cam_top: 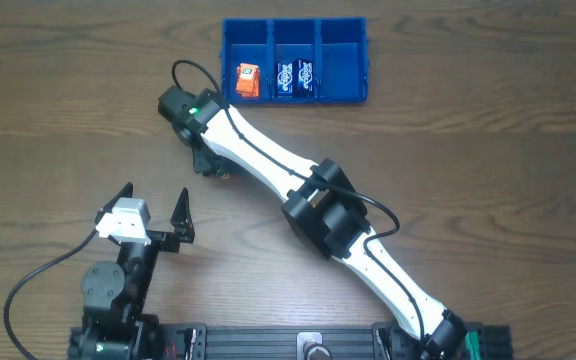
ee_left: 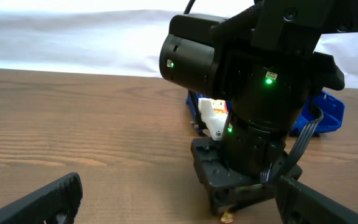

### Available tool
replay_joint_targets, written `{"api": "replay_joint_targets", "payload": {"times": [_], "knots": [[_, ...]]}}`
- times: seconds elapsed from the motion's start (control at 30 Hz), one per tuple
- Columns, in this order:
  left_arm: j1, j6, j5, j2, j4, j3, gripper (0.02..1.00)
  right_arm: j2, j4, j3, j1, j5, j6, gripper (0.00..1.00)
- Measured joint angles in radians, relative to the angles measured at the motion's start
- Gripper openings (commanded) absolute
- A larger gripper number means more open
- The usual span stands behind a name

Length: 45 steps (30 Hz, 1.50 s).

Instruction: Sort Candies Into Trays

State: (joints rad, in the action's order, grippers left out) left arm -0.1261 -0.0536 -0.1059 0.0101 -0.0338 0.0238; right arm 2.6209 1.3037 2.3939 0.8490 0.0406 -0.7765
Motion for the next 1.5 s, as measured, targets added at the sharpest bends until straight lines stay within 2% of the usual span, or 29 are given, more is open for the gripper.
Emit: {"api": "replay_joint_targets", "payload": {"times": [0.27,0.43,0.53,0.67,0.87,1.23,1.33,1.43,1.5], "knots": [[0.0,0.0,0.0,0.0,0.0,0.0,0.998,0.0,0.006,0.0,0.0,0.0,0.011,0.165],[0.0,0.0,0.0,0.0,0.0,0.0,0.998,-0.056,0.012,-0.007,-0.029,0.021,0.108,0.165],[0.0,0.0,0.0,0.0,0.0,0.0,0.998,-0.199,0.014,-0.009,-0.085,0.065,0.166,0.167],[0.0,0.0,0.0,0.0,0.0,0.0,0.998,-0.418,0.008,0.005,-0.244,0.137,0.256,0.169],[0.0,0.0,0.0,0.0,0.0,0.0,0.998,-0.406,-0.092,0.017,-0.457,0.225,0.361,0.176],[0.0,0.0,0.0,0.0,0.0,0.0,0.998,-0.229,-0.173,0.0,-0.529,0.217,0.405,0.194],[0.0,0.0,0.0,0.0,0.0,0.0,0.998,-0.216,-0.182,0.0,-0.529,0.214,0.407,0.294],[0.0,0.0,0.0,0.0,0.0,0.0,0.998,-0.2,-0.183,0.0,-0.529,0.21,0.417,0.621],[0.0,0.0,0.0,0.0,0.0,0.0,0.998,-0.192,-0.192,0.0,-0.529,0.207,0.419,0.656]]}}
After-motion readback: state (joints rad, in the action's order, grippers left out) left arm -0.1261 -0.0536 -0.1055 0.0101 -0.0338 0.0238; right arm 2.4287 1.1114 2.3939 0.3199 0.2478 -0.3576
